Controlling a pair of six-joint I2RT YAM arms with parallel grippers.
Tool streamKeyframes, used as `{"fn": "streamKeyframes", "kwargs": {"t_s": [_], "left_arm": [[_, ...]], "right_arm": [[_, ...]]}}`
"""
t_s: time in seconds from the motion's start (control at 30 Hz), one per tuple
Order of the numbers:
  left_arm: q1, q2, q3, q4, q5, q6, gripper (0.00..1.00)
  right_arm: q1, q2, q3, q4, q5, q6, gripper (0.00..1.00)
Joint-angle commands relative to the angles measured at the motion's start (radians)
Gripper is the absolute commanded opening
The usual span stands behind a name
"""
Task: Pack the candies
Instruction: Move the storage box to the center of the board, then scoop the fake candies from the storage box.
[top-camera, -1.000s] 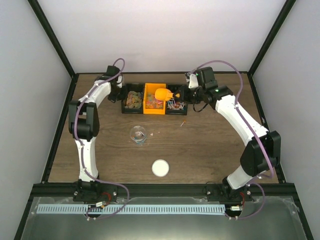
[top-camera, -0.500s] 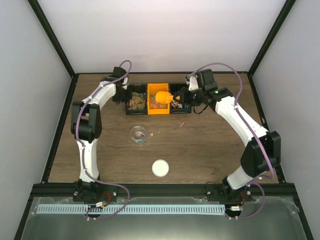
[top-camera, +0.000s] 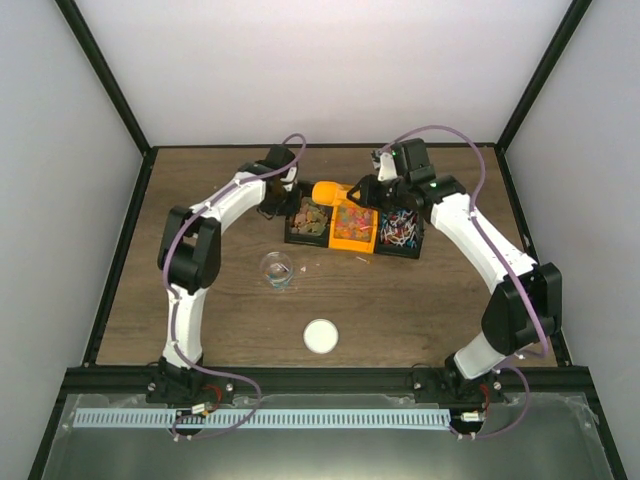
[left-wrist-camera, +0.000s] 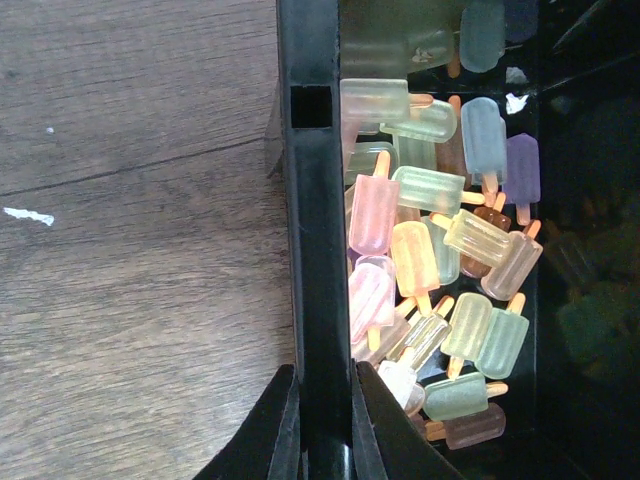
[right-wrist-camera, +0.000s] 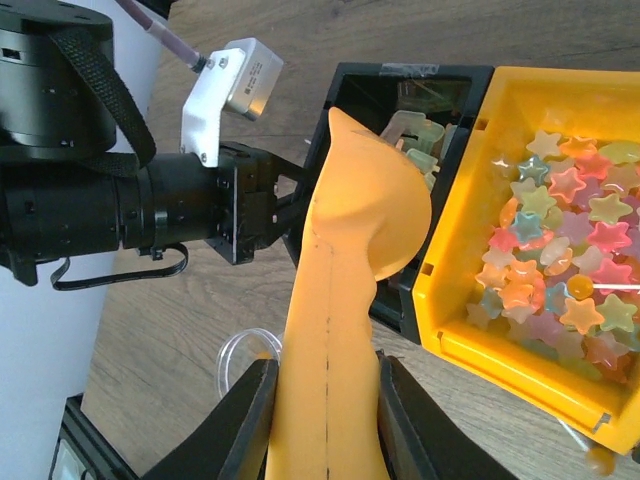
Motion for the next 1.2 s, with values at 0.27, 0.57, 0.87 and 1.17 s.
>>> {"fn": "streamKeyframes", "kwargs": {"t_s": [0.27, 0.57, 0.87, 1.17], "left_arm": [[-0.006, -0.03, -0.011, -0.002, 0.057, -0.043, 0.5], [-0.007, -0.068, -0.035, 0.014, 0.081, -0.067, 0.56], [-0.005, -0.113, -0.089, 0.07, 0.102, -0.1, 0.53], [-0.006, -0.074, -0.063, 0.073, 0.088, -0.1, 0.52]], "right_arm": [[0.023, 0.068, 0.062, -0.059, 0.179, -0.014, 0.01], [0.155, 0.222, 0.369, -0.244, 0.438, -0.066, 0.01], [0.174, 0.127, 0.388, -0.289, 0.54, 0.008, 0.01], [0.133, 0.061, 0.32, -0.41, 0.623, -0.065, 0.01]]}}
